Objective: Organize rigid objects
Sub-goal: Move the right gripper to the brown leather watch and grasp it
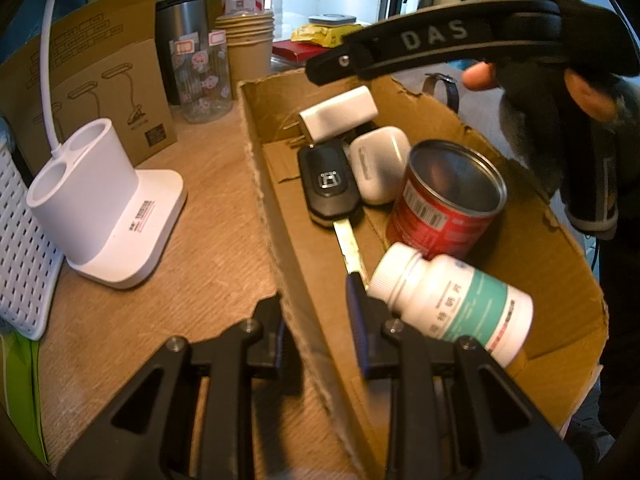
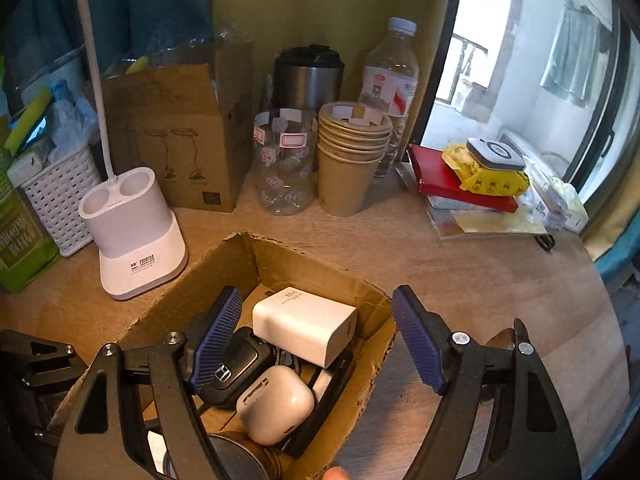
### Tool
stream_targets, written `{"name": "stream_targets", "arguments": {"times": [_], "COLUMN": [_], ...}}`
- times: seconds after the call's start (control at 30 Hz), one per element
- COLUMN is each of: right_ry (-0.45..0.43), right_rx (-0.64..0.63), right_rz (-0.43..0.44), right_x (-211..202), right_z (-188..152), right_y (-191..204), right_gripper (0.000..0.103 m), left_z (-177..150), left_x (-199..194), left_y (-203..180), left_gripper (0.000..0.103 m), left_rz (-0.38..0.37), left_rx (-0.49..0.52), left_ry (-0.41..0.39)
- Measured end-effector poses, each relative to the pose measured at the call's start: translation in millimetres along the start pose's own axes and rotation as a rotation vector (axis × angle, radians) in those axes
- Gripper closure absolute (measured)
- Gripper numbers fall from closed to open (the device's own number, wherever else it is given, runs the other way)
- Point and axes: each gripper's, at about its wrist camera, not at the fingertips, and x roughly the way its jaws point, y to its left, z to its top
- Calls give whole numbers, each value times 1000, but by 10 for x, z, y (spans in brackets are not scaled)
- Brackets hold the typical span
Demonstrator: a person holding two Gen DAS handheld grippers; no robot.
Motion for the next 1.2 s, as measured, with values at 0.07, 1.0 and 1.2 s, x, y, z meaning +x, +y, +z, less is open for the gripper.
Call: {"name": "stream_targets", "arguments": {"times": [0.07, 1.0, 1.2], "right_ry": [-9, -132, -105], "right_rx": [13, 185, 224], "right_rz": [0, -176, -209], "right_x": [-34, -699, -622], "right_z": [-15, -438, -544], "right_y": [-27, -664, -827], "right_gripper": [23, 23, 23], "left_z": [3, 15, 14], "left_x": [2, 10, 10], "left_y": [7, 31, 26], "left_gripper": [76, 74, 74], "left_rz": [0, 1, 1], "left_rx": [0, 0, 0], "left_ry": [0, 0, 0]}}
